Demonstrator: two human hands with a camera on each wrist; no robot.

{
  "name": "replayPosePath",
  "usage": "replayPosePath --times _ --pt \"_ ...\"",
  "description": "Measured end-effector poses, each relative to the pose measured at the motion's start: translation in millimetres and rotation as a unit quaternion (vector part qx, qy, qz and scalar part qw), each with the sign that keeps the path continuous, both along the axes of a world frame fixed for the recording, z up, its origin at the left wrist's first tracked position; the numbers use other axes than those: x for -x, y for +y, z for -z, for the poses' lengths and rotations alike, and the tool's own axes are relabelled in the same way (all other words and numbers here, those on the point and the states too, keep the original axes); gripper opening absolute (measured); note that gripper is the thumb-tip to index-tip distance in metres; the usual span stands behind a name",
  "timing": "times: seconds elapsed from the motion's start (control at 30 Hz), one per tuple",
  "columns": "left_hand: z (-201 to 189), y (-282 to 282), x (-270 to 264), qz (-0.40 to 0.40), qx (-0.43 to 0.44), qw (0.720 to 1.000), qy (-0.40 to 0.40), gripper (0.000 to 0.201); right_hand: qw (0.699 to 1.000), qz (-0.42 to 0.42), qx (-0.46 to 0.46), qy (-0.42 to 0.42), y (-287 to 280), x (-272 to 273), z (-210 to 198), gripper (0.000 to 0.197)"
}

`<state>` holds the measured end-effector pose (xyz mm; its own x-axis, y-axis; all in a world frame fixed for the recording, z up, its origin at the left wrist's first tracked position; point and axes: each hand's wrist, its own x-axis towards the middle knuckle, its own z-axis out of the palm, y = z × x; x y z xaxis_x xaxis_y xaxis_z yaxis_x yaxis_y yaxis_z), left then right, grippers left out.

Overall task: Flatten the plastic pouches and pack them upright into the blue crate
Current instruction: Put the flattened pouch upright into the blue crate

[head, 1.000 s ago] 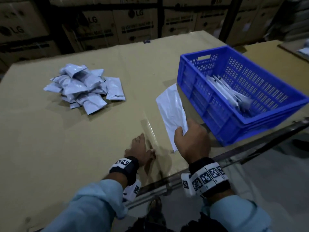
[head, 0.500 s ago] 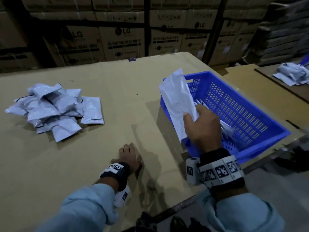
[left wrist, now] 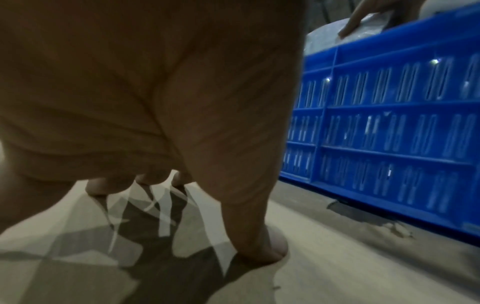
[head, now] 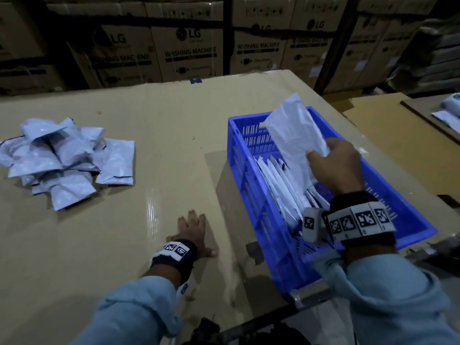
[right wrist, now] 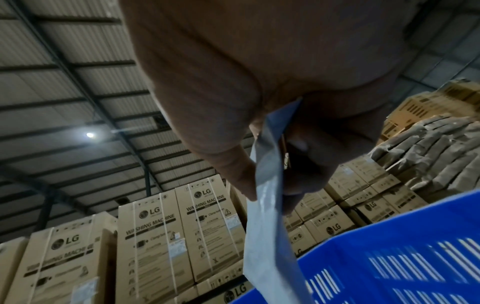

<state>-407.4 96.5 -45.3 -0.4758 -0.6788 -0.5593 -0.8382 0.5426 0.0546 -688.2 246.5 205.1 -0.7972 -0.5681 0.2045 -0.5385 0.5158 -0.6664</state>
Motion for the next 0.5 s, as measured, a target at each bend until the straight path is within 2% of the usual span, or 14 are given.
replayPosePath --times 0.23,0.5 --pt "-15.0 -3.3 19.9 -0.013 -0.001 0.998 -0.055 0.145 0.997 0.051 -0.055 0.010 -6.4 70.8 33.8 0.018" --pt "-14.9 -3.8 29.6 -0.036 -0.014 0.997 -0.073 0.152 0.986 0.098 -0.121 0.067 -5.8 87.5 83.2 0.014"
